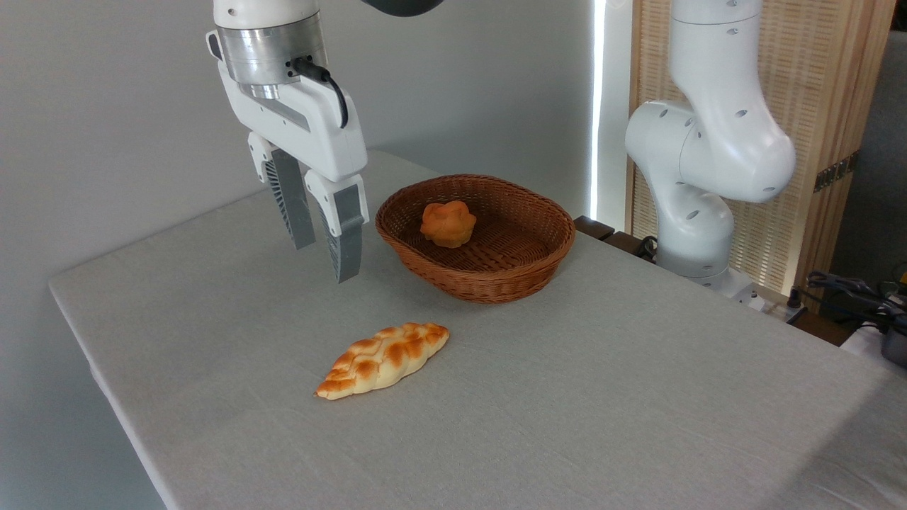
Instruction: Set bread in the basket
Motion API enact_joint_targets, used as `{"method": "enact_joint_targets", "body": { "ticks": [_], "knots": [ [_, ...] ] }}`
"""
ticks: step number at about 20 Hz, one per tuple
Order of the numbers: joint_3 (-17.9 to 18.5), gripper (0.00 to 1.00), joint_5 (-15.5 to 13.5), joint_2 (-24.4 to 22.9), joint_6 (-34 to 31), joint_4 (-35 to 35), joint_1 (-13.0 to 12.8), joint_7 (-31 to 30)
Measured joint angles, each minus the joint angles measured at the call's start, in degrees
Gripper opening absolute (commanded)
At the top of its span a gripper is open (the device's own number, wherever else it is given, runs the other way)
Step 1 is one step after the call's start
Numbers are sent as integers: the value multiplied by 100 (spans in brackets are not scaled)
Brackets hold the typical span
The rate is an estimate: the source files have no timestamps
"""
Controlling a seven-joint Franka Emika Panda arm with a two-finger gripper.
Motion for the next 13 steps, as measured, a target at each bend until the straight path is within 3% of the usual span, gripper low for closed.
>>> {"method": "enact_joint_targets", "body": {
  "ticks": [13],
  "knots": [
    [183,100,0,-7,-25,0,-135,0]
  ]
}}
